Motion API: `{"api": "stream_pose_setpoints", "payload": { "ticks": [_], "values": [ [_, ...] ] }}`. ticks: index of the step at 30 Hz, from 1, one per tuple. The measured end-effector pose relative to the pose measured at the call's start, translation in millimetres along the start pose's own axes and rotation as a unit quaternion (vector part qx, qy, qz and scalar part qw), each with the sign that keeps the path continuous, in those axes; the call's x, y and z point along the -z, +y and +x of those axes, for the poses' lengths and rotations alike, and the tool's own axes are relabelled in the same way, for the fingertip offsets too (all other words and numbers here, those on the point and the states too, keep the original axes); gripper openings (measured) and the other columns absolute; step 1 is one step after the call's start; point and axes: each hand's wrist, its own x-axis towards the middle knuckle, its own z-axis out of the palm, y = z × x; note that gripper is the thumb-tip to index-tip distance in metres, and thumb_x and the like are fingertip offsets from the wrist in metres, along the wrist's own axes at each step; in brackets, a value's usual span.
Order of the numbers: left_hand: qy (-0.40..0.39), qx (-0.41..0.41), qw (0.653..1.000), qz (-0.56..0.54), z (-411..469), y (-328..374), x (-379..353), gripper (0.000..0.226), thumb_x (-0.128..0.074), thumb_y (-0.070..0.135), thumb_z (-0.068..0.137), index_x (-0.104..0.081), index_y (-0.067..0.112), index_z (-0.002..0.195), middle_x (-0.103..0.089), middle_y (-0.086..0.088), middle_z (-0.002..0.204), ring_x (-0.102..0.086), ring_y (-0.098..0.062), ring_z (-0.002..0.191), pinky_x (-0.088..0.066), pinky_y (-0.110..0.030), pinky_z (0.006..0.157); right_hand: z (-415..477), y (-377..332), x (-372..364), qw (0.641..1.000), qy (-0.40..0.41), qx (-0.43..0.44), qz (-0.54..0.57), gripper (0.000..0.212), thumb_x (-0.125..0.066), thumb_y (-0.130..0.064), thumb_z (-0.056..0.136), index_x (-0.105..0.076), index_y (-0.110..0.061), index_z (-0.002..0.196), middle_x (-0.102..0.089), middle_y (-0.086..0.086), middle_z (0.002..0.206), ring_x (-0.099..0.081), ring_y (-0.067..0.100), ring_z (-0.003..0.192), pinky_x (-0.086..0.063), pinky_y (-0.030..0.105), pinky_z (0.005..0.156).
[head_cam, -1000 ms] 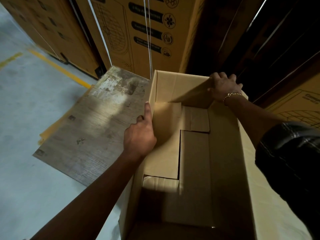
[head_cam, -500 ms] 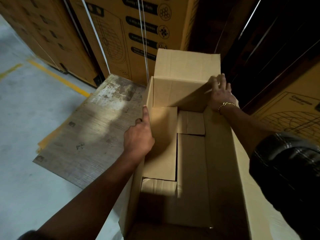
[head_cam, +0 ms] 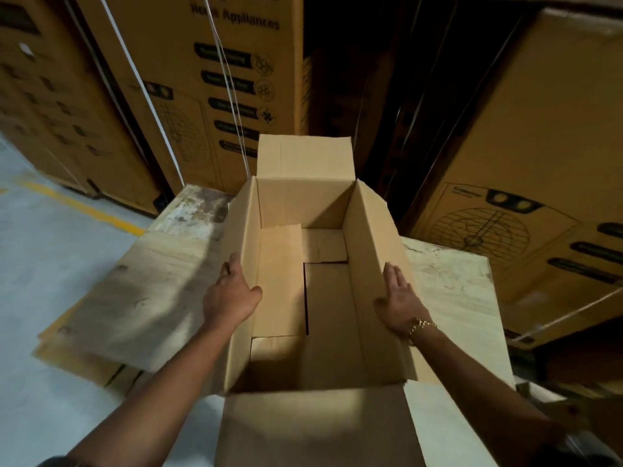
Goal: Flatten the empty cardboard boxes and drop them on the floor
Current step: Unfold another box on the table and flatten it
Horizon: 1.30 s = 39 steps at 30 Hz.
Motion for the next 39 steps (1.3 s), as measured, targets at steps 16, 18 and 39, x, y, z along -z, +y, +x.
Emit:
{"api": "stream_pose_setpoints", "payload": {
  "ticks": [16,18,39],
  "values": [
    [-0.032,0.134,0.938,-0.319,-153.7,-45.7,-42.7,0.041,-0.058,0.028,0.085,-0.062,0.031,0.126,-0.070,-0.002,0.117,-0.063,-0.030,0.106,-0.049,-0.036,0.088,-155.0,32.7,-23.2,0.950,0.043,-0.064,0.304,0.059,-0.055,-0.010,0.082,-0.058,-0.038,0.134,-0.073,-0.011,0.085,-0.068,0.020,0.074,-0.057,0.042,0.070],
    [-0.055,0.133,0.916,-0.375,-153.3,-41.8,-51.5,0.041,-0.062,0.033,0.075,-0.069,0.030,0.116,-0.074,0.004,0.107,-0.067,-0.025,0.103,-0.052,-0.037,0.090,-170.3,39.9,-6.0,0.958,0.083,-0.072,0.266,0.056,-0.056,-0.012,0.085,-0.058,-0.039,0.134,-0.072,-0.009,0.081,-0.067,0.018,0.070,-0.058,0.040,0.066],
    [-0.295,-0.023,0.925,-0.240,-54.3,-39.0,-40.1,0.029,-0.058,0.041,0.089,-0.069,0.016,0.097,-0.068,-0.010,0.101,-0.065,-0.026,0.095,-0.050,-0.030,0.076,-170.3,-163.6,49.1,0.960,0.203,0.032,-0.189,0.055,-0.041,-0.070,0.088,-0.052,-0.025,0.118,-0.064,-0.001,0.107,-0.068,0.025,0.084,-0.055,0.033,0.065]
  ]
}}
